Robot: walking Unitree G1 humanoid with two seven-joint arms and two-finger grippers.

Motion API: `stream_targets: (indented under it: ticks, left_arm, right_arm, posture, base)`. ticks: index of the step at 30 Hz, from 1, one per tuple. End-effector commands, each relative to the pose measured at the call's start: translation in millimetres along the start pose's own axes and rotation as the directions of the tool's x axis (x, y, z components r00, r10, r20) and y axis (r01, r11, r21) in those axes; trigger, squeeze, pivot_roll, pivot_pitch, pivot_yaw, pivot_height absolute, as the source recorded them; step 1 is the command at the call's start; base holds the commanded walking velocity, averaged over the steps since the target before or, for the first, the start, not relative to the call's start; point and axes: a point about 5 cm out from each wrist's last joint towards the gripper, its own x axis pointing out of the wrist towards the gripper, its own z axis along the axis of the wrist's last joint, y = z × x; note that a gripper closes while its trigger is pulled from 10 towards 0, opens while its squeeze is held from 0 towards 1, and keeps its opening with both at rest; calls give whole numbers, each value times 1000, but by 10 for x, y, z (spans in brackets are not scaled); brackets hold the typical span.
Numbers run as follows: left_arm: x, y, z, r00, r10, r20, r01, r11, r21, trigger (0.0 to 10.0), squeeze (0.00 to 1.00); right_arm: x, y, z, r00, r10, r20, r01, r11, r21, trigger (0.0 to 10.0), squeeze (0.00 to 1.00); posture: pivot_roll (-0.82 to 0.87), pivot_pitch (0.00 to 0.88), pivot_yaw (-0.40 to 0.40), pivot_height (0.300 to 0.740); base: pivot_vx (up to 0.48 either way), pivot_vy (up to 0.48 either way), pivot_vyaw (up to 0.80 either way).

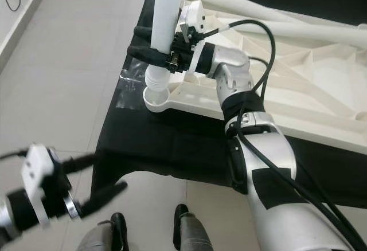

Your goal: Building children table

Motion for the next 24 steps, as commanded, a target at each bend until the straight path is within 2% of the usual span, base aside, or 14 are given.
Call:
stream_targets:
  ticks: [1,2,3,5,7,9,17,20,22,24]
  left_arm:
    - [0,-63,-6,1000,-2,-9,3,1000,3,10000,0]
    - [-1,-53,13,1000,21,5,-21,1000,8,10000,0]
    - [-1,-53,13,1000,21,5,-21,1000,8,10000,0]
    - [6,-7,34,995,95,37,-98,991,86,10000,0]
    - [6,-7,34,995,95,37,-98,991,86,10000,0]
    - [20,-72,25,994,100,52,-107,984,142,10000,0]
    - [17,-156,16,992,105,69,-115,981,157,10000,0]
    - [16,-175,19,992,100,81,-111,982,150,10000,0]
    - [17,-187,23,992,98,82,-110,981,157,10000,0]
    - [27,-194,18,991,97,87,-111,979,168,10000,0]
  right_arm:
    - [-11,101,-204,995,89,-52,-83,992,96,10000,0]
    - [9,132,-186,987,151,-48,-145,983,112,10000,0]
    - [9,132,-186,987,151,-48,-145,983,112,10000,0]
    - [58,153,-166,977,205,-57,-198,973,116,10000,0]
    - [58,153,-166,977,205,-57,-198,973,116,10000,0]
    - [107,161,-169,973,219,-66,-211,971,108,10000,0]
    - [204,240,-261,955,277,-106,-263,956,130,10000,0]
    - [236,301,-297,934,326,-143,-307,941,140,10000,0]
    - [291,362,-271,904,388,-178,-369,920,132,10000,0]
    - [376,425,-232,856,458,-239,-445,889,110,10000,0]
  posture:
    - [43,465,-39,740]
    - [49,470,-38,740]
    - [49,470,-38,740]
    - [52,481,-35,740]
    - [52,481,-35,740]
    - [54,495,-35,740]
    - [68,508,-33,740]
    - [74,509,-33,740]
    - [75,510,-34,740]
    - [76,509,-35,740]
  base:
    - [0,0,0]
    - [0,0,0]
    - [0,0,0]
    - [0,0,0]
    - [0,0,0]
    - [0,0,0]
    - [0,0,0]
    - [0,0,0]
    - [0,0,0]
    - [0,0,0]
